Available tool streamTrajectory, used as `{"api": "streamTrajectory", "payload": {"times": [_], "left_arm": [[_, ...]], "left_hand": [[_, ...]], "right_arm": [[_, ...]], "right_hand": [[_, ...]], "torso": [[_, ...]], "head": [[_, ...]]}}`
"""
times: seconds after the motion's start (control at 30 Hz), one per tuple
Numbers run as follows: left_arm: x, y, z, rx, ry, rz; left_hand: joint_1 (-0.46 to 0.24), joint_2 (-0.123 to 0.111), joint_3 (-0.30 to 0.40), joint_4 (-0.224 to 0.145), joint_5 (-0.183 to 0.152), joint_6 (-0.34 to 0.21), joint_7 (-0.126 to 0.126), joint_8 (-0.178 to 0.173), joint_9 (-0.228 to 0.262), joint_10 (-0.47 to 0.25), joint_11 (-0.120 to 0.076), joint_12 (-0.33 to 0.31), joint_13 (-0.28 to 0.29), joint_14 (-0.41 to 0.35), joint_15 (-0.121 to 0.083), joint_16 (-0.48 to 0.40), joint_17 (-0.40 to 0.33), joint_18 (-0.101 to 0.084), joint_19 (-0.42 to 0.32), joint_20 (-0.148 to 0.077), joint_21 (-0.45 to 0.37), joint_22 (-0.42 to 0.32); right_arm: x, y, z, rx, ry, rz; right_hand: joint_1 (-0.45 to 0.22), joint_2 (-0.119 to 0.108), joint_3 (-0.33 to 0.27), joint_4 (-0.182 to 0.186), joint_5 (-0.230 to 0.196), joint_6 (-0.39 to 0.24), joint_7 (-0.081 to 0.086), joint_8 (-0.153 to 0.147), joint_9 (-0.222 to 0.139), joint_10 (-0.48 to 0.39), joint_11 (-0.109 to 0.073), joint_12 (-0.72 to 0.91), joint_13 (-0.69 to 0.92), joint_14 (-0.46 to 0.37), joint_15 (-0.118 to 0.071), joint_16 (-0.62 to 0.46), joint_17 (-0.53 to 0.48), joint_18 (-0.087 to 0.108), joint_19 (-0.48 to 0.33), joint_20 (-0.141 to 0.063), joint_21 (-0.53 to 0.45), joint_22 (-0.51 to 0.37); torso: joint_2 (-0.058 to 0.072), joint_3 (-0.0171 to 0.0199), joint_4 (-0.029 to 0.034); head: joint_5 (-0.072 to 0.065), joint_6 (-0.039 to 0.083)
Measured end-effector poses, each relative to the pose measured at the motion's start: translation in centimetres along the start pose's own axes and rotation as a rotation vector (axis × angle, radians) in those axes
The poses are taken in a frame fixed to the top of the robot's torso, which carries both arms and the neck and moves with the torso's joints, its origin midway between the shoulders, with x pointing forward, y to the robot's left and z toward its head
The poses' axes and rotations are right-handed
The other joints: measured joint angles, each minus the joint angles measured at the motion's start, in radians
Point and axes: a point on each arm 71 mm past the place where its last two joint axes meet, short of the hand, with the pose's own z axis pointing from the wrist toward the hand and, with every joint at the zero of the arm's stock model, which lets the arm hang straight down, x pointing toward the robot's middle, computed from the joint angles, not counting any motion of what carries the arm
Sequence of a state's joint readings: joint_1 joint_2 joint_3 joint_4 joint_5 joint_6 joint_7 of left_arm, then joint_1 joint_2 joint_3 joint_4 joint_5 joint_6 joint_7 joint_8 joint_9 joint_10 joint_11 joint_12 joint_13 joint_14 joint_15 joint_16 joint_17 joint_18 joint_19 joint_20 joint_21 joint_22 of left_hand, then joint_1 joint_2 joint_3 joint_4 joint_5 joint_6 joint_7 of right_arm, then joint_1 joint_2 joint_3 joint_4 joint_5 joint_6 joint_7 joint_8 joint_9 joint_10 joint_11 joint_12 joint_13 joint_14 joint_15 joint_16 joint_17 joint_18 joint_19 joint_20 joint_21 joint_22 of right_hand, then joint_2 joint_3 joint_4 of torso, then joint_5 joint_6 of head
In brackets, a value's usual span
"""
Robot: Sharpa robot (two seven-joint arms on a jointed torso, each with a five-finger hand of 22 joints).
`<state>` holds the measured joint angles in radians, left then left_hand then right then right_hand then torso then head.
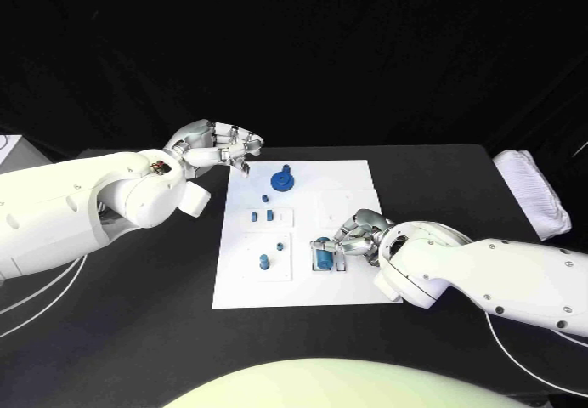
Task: Assemble the parts on the task board
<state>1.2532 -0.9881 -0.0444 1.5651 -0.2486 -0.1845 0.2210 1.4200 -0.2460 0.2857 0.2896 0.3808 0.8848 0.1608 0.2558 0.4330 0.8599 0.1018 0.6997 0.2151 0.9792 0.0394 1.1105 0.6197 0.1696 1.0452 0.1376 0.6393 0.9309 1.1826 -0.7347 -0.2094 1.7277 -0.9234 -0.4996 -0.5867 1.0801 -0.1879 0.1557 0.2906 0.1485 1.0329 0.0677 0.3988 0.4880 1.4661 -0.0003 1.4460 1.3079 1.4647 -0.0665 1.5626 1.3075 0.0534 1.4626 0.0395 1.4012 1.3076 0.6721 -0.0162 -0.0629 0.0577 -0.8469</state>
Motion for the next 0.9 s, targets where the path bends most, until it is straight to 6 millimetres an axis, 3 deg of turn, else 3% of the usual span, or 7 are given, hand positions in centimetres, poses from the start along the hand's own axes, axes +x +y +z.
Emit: {"api": "streamTrajectory", "payload": {"times": [0.17,0.27,0.4,0.57,0.73,0.8,0.9], "left_arm": [[0.0,0.0,0.0,-0.002,0.0,0.0],[0.0,0.0,0.0,-0.003,0.001,0.0],[-0.1,0.0,0.0,-0.004,0.001,0.0],[0.0,0.0,0.0,-0.006,0.003,0.0],[0.0,0.1,0.0,-0.006,0.004,0.0],[0.0,0.1,0.0,-0.006,0.005,-0.001],[0.0,0.1,0.0,-0.006,0.005,-0.001]], "left_hand": [[0.01,0.01,0.0,0.0,0.0,0.0,0.0,0.0,0.002,0.0,0.0,0.0,0.001,0.0,0.0,-0.004,0.002,0.0,0.0,0.0,-0.004,-0.001],[0.01,0.01,0.0,0.0,0.0,0.0,0.0,0.0,0.002,0.0,0.0,0.0,0.001,0.0,0.0,-0.004,0.002,0.0,0.0,0.0,-0.004,-0.001],[0.01,0.01,0.0,0.0,0.0,0.0,0.0,0.0,0.002,0.0,0.0,0.0,0.001,0.0,0.0,-0.004,0.002,0.0,0.0,0.0,-0.004,-0.001],[0.01,0.01,0.0,0.0,0.0,0.0,0.0,0.0,0.001,0.0,0.0,0.0,0.001,0.0,0.0,-0.004,0.002,0.0,0.0,0.0,-0.004,-0.001],[0.01,0.01,0.0,0.0,0.0,0.0,0.0,0.0,0.001,0.0,0.0,0.0,0.001,0.0,0.0,-0.004,0.002,0.0,0.0,0.0,-0.004,-0.001],[0.01,0.01,0.0,0.0,0.0,0.0,0.0,0.0,0.001,0.0,0.0,0.0,0.001,0.0,0.0,-0.004,0.003,0.0,0.0,0.0,-0.004,-0.001],[0.01,0.01,0.0,0.0,0.0,0.0,0.0,0.0,0.001,0.0,0.0,0.0,0.001,0.0,0.0,-0.004,0.003,0.0,0.0,0.0,-0.004,-0.001]], "right_arm": [[0.0,0.1,0.0,-0.008,-0.001,-0.006],[-0.1,0.1,0.0,-0.012,-0.004,-0.008],[-0.2,0.0,0.0,-0.015,-0.009,-0.011],[-0.5,-0.3,-0.2,-0.026,-0.024,-0.016],[-1.0,-0.4,-0.7,-0.078,-0.047,-0.022],[-1.3,-0.5,-1.0,-0.113,-0.06,-0.024],[-1.8,-0.7,-1.6,-0.171,-0.078,-0.024]], "right_hand": [[-0.058,0.029,-0.209,0.003,-0.041,-0.018,0.006,0.007,0.004,0.0,0.0,-0.016,0.0,0.0,0.0,0.0,0.0,0.0,0.0,0.0,-0.011,0.001],[-0.059,0.036,-0.259,0.005,-0.06,-0.022,0.003,0.007,0.004,0.0,0.0,-0.019,0.0,0.0,0.0,0.0,0.0,0.0,0.0,0.0,-0.012,0.001],[-0.06,0.037,-0.266,0.006,-0.06,-0.022,0.003,0.011,0.004,0.0,0.0,-0.021,0.0,0.0,0.0,0.0,0.0,0.0,0.0,0.0,-0.012,0.0],[-0.01,0.076,-0.271,0.001,-0.026,-0.025,0.007,0.016,0.006,0.0,0.0,-0.021,0.0,0.0,0.0,0.0,0.0,0.0,0.0,0.0,-0.012,0.0],[0.142,0.086,-0.261,-0.018,0.036,-0.035,0.006,0.019,0.007,0.0,0.0,-0.025,0.0,0.0,0.0,0.0,0.0,0.0,0.0,0.0,-0.012,0.0],[0.22,0.089,-0.221,-0.035,-0.012,-0.035,0.006,0.019,0.003,0.0,0.0,-0.025,0.0,0.0,0.0,0.0,0.0,0.0,0.0,0.0,-0.012,0.0],[0.287,0.087,-0.168,-0.047,-0.021,-0.035,0.006,0.014,-0.006,0.0,0.0,-0.025,0.0,0.0,0.0,0.0,0.0,0.0,0.0,0.0,-0.012,0.0]], "torso": [[0.0,0.0001,0.0],[-0.001,0.0001,0.0],[-0.001,0.0004,-0.0006],[-0.001,0.0006,-0.0007],[-0.001,0.0008,-0.0006],[-0.001,0.0011,-0.0006],[-0.001,0.001,-0.0006]], "head": [[0.001,-0.002],[0.001,-0.002],[0.001,-0.002],[0.0,-0.002],[-0.001,0.001],[-0.001,0.001],[-0.003,0.002]]}}
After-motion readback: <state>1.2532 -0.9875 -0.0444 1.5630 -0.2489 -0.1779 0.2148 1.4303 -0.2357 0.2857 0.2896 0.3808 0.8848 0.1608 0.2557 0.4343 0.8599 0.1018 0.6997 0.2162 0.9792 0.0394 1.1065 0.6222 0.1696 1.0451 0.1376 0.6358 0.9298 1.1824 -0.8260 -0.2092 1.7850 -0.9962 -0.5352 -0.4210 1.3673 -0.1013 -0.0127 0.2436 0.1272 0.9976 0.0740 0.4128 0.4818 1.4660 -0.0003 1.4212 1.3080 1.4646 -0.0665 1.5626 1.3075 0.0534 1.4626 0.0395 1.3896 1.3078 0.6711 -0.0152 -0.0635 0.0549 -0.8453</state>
